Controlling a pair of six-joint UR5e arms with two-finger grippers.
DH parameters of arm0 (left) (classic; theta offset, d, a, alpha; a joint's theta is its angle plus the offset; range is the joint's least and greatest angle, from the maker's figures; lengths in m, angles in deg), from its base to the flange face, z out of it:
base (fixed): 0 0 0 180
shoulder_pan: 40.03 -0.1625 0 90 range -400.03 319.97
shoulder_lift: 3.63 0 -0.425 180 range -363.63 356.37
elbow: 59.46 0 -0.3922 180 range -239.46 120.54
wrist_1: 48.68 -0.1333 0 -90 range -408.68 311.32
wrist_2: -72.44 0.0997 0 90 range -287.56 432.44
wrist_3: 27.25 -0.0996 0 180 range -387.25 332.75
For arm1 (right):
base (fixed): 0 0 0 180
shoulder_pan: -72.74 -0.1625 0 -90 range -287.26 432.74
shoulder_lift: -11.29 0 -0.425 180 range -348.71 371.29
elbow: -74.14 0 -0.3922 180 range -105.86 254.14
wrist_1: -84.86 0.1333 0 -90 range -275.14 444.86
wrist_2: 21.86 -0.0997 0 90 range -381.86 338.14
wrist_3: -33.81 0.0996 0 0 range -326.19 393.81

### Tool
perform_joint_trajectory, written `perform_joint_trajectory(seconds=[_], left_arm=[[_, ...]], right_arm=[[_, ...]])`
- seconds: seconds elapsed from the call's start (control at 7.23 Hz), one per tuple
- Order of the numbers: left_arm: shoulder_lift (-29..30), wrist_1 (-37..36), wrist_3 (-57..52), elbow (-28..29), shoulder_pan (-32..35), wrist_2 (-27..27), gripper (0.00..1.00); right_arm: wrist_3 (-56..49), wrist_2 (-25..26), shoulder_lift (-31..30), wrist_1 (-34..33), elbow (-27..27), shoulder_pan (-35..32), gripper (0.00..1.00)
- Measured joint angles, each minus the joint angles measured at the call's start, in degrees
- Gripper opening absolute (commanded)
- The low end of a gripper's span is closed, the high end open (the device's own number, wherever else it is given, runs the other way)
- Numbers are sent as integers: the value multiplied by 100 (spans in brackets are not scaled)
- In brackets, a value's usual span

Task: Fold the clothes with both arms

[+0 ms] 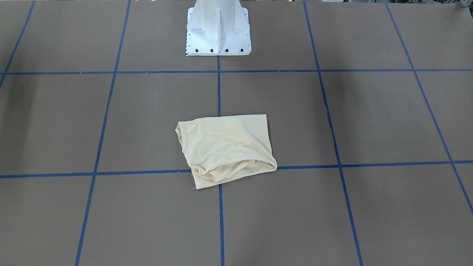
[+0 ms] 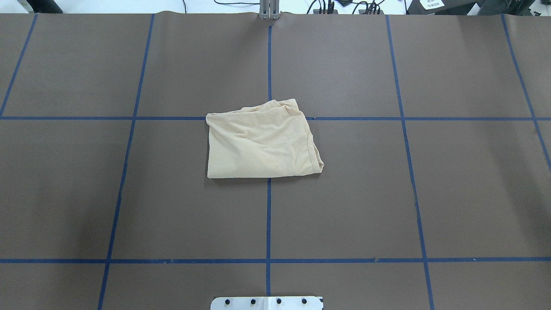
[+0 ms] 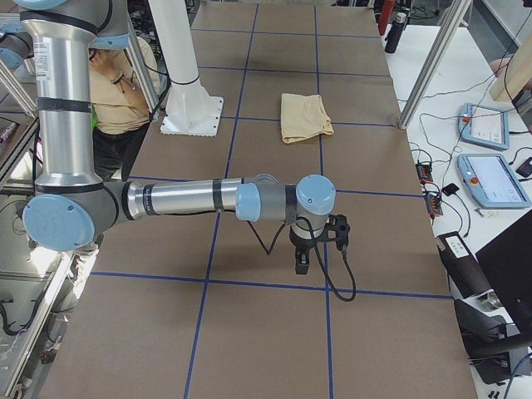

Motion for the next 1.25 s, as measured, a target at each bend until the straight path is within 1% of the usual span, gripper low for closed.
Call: perform_joint_trajectory(seconds=[0.55, 1.25], left_arm=[[15, 31, -15, -23, -3, -15, 100], [74, 38, 3, -64, -9, -31, 100]], right_arm=[[54, -274, 4, 21, 76, 7, 100], [43, -305, 1, 40, 23, 14, 100]])
